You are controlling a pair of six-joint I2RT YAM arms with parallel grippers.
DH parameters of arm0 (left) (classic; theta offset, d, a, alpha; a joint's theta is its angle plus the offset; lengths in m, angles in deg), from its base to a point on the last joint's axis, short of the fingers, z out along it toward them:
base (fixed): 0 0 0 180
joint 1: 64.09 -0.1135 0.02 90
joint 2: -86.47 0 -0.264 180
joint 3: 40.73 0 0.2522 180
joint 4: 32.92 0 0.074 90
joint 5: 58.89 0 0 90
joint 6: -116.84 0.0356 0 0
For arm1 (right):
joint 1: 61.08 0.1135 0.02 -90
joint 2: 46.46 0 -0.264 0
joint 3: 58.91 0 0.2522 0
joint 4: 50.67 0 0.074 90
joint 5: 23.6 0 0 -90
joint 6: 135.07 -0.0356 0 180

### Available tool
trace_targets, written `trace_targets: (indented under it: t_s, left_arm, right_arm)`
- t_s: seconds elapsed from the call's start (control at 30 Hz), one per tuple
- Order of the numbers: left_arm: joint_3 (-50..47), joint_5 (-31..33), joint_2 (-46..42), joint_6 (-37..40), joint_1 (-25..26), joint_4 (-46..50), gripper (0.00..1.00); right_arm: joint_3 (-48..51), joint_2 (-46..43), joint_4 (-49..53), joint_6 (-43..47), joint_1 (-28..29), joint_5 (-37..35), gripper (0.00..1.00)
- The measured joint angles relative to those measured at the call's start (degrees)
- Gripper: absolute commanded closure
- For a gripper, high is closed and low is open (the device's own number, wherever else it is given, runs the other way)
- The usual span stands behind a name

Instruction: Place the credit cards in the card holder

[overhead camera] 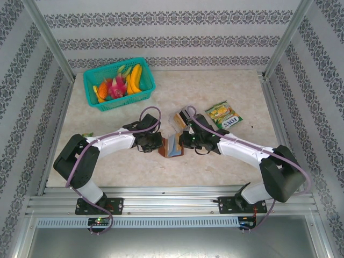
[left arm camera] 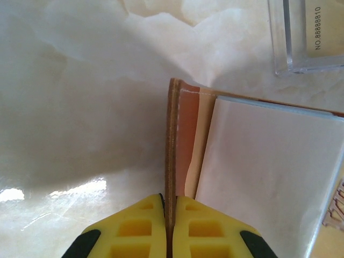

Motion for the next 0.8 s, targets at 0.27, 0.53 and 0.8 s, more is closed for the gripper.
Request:
trace_targets:
  t_s: [0.27, 0.53, 0.8]
  left_arm:
    - [-6.3, -4.2, -1.6, -3.1, -3.0, -7.7, 0.96]
    - [-11.0, -7.5, -2.1, -5.9, -5.0, -14.3, 0.96]
    - [-12.3, -8.0, -2.2, -6.1, -5.4, -16.4, 0.94]
  right_arm:
    - [-2.1, 5.6, -3.5, -0.8, 1.9, 3.1, 1.00]
    - [-5.1, 7.9, -0.8, -0.7, 3.0, 1.1, 1.00]
    - [-6.1, 8.2, 3.4, -0.1, 2.8, -2.8, 1.00]
